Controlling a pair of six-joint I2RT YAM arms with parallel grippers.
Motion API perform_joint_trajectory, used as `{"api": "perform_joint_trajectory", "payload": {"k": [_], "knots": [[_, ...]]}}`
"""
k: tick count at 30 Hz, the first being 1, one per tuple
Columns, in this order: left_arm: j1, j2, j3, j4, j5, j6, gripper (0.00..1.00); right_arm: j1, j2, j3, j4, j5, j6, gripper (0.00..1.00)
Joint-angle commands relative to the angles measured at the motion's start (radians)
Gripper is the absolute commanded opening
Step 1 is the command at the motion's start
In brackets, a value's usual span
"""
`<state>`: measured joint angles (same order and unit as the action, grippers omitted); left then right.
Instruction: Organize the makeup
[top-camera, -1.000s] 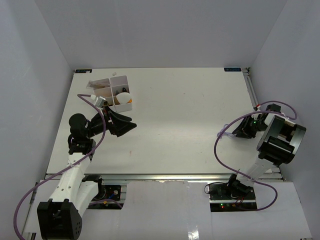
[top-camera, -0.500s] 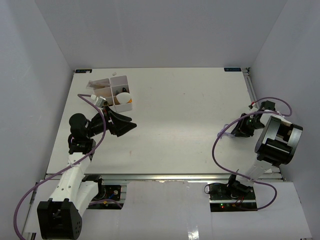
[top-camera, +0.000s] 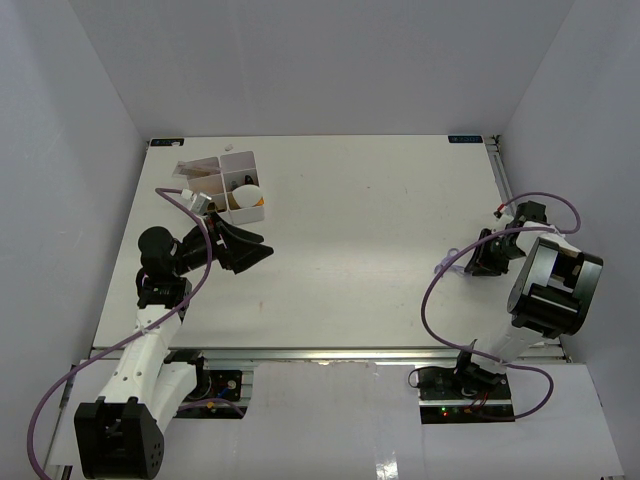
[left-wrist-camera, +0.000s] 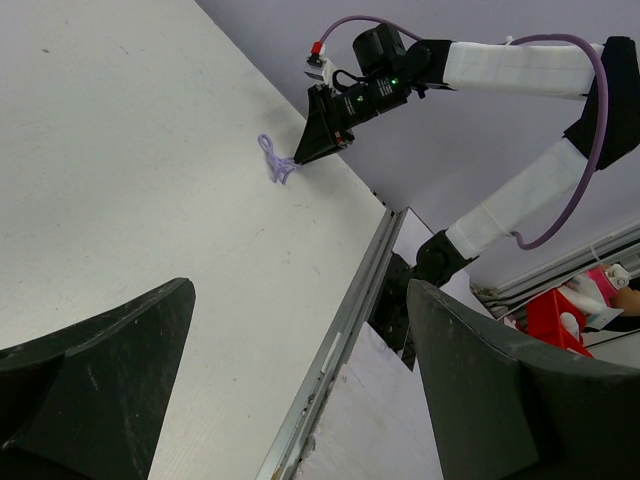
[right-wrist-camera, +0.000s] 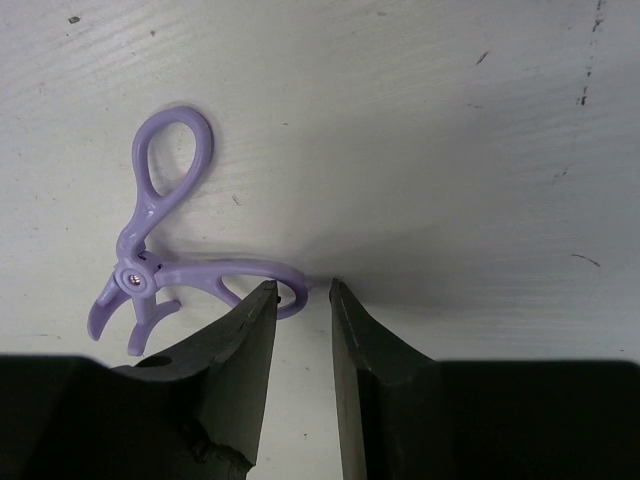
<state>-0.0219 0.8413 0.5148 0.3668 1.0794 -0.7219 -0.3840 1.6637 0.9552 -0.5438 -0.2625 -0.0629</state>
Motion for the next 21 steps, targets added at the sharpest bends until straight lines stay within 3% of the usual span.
{"api": "perform_joint_trajectory", "payload": {"k": [1, 21], "knots": [[-0.003, -0.016, -0.001, 0.006, 0.013, 0.021, 0.98, -0.001, -0.022, -0.023, -0.013, 0.034, -0.039, 0.36], [-0.003, -0.016, -0.001, 0.006, 0.011, 0.021, 0.98, 0.057, 0.009, -0.014, -0.024, 0.058, -0.059, 0.32]]}}
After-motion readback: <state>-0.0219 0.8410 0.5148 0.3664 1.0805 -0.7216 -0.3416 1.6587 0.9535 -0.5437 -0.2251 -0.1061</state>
